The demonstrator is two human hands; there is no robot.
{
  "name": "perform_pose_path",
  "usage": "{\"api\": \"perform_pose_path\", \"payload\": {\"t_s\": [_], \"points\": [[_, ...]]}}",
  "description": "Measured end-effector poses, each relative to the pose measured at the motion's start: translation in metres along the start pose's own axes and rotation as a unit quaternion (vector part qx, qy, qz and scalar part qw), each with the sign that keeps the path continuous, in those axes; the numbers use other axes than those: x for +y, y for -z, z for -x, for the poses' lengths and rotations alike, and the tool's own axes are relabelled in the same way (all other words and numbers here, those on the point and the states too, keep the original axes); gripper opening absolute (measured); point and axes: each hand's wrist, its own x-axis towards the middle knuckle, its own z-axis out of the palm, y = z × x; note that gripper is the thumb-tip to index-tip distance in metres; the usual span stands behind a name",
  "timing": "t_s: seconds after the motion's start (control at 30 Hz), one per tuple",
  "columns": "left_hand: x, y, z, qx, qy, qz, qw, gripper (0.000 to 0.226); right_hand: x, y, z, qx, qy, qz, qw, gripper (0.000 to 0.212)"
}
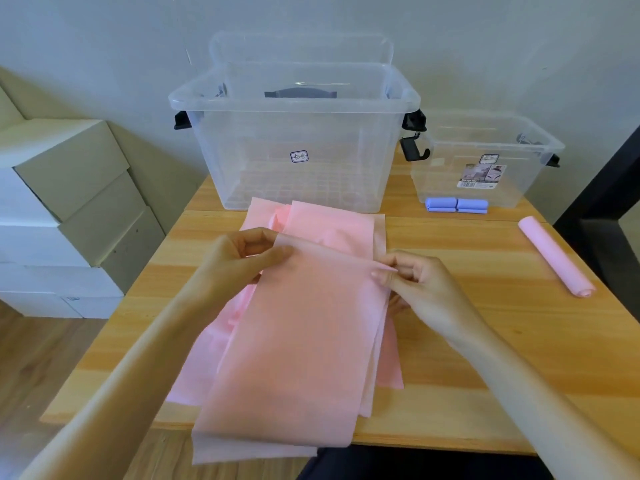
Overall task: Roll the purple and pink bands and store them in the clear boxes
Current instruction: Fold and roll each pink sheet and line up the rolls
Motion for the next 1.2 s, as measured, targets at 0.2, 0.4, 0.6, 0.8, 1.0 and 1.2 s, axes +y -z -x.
{"api": "perform_pose_path", "payload": {"t_s": [0.2,0.4,0.6,0.8,1.0,1.2], "points": [[-0.020,-0.004,-0.048,0.064,0.018,-0.060,0.996,0.008,0.021,-0.005,-0.050,0.071,-0.011,0.075,0.995,0.013],[-0.028,-0.004,-0.084,0.103,0.018,-0.120,0.987,0.008,0.026,-0.004,-0.082,0.124,0.018,0.157,0.980,0.008],[-0.038,-0.003,-0.096,0.095,0.052,-0.130,0.986,0.007,0.035,-0.008,-0.095,0.129,0.038,0.192,0.972,0.006],[-0.041,-0.008,-0.099,0.107,0.020,-0.163,0.981,0.013,0.034,-0.010,-0.096,0.122,0.034,0.155,0.980,0.006],[-0.047,-0.008,-0.104,0.122,0.030,-0.199,0.972,0.029,0.037,-0.009,-0.099,0.149,0.033,0.149,0.977,0.017],[-0.045,-0.014,-0.101,0.121,-0.011,-0.253,0.960,0.022,0.042,-0.010,-0.097,0.140,0.045,0.148,0.978,0.017]]}}
